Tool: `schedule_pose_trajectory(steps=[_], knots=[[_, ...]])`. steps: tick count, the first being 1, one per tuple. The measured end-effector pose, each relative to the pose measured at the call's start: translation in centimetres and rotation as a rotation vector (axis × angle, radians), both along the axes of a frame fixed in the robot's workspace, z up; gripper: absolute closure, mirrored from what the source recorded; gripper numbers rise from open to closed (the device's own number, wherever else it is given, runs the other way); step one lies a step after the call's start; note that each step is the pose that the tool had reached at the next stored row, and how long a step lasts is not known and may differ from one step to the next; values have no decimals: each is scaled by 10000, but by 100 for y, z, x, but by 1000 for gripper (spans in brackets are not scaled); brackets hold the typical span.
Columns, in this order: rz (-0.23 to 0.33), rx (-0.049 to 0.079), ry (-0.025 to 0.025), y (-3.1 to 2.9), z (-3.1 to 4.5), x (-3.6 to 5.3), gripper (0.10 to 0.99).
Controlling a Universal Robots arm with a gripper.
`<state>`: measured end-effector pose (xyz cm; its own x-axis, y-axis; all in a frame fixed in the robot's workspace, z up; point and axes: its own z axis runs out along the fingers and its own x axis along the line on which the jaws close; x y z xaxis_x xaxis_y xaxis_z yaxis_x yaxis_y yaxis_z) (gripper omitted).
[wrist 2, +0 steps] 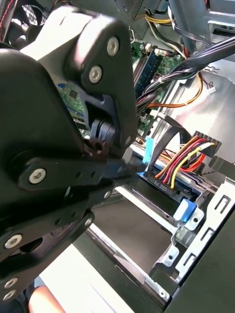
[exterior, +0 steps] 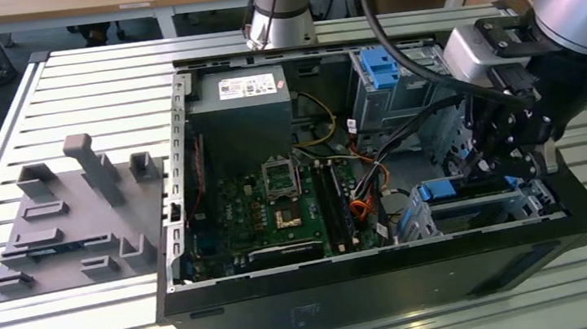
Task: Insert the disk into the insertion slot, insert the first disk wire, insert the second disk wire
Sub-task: 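Insert the second disk wire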
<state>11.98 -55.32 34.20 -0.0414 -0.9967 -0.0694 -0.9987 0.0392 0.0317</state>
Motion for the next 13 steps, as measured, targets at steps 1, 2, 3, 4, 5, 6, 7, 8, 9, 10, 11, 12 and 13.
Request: schedule_pose_trajectory(steps=[1,2,3,4,5,6,7,8,9,10,11,12,13], knots=[[0,1,3,0,5,0,941],[0,0,6,0,9,0,980],[0,1,8,0,14,0,980],[0,0,10,0,18,0,980],[0,0,11,0,23,0,980],[0,1,12,0,25,0,980],[1,2,14,0,28,0,980],[0,0,17,0,31,0,980],[0,-1,19,0,36,0,980],[1,0,23,0,41,0,980],[0,-1,27,0,45,1,980],[0,1,29,0,46,0,980],[0,2,31,0,45,0,980]])
